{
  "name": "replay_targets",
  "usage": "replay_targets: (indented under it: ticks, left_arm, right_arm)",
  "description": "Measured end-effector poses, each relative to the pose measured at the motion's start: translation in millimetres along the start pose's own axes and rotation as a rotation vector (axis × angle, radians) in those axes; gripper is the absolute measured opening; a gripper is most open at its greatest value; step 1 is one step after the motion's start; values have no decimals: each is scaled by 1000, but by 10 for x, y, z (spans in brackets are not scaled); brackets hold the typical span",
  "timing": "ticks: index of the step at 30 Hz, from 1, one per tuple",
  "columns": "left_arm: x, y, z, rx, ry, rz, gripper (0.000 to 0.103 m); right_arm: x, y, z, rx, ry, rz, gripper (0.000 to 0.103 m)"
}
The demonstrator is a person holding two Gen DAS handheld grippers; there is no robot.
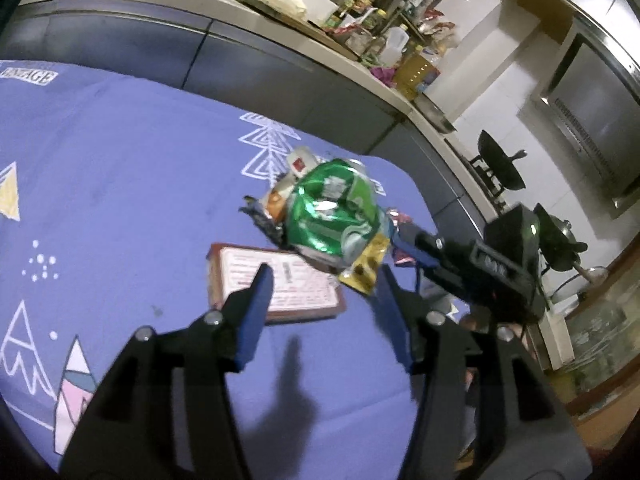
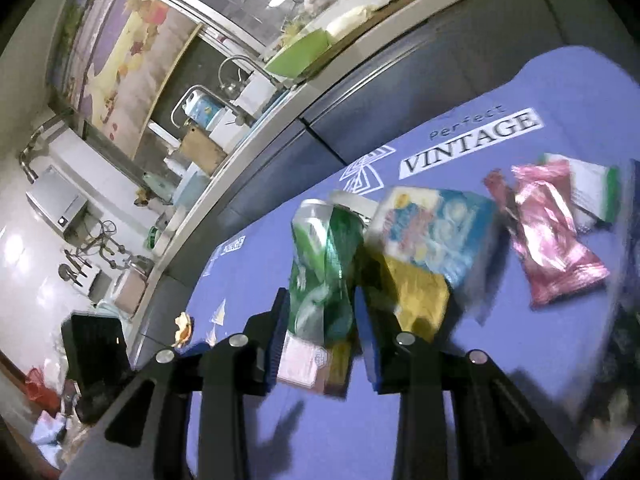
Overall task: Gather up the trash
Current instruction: 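Lift the green can with the right gripper while the left approaches the orange snack packet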
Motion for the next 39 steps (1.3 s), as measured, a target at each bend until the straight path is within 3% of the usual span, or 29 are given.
replay_targets:
  ticks: [3,5,7,8,11,16,19,23,25,32,37,39]
  left_arm:
    - [154,27,-28,17,-4,39,51]
    - [252,25,-10,14,-5,61,51]
    - [324,10,5,5,-14,73,51]
    - [332,4,8,2,-18,73,51]
    - [294,-33,-13,0,-26,52,51]
    - [148,-146,-153,25,-68,-13,51]
    - [206,-366,-209,12,-106,-6,51]
    - [432,-789,-451,71,-55,87,51]
    - [488,-1003,-598,90,-89,90,51]
    - [270,-1364,-1028,225,-175,-135,51]
    - [309,-1376,-1339,369,-145,-167,51]
    - [295,-1311,-1390,383,-141,-190,40]
  right_arm:
    - [-62,-131,-236,48,14,-1,31]
    - [-73,-165,-359,78,-25,10,30]
    - [-45,-154,-421,89,-69,22,12]
    - [-29,-141,-409,81,-87,25,9]
    - [59,-67,-147,-19,-119,29,8]
    - [55,212,730,-224,-158,25,8]
    - [-17,447,1028,-266,-143,23,8]
    - [-177,785,1194,-283,-125,-21,8]
    - [-200,882,1191,-293,-132,-43,8]
    - [-376,1029,1249,-308,-151,-94,8]
    - [-410,1012,1217,-314,-151,-102,8]
    - [-409,1005,1196,-313,-146,-102,8]
Point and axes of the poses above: each gripper's, at about its wrist camera, not at the fingertips, and z roughly against the way its jaws point, x to its left, y to its underside, the point moved 3 cm from there along -z, roughly the way its jaws point, and after that the axes turned 12 degrees about x, right-handed, at the moved point
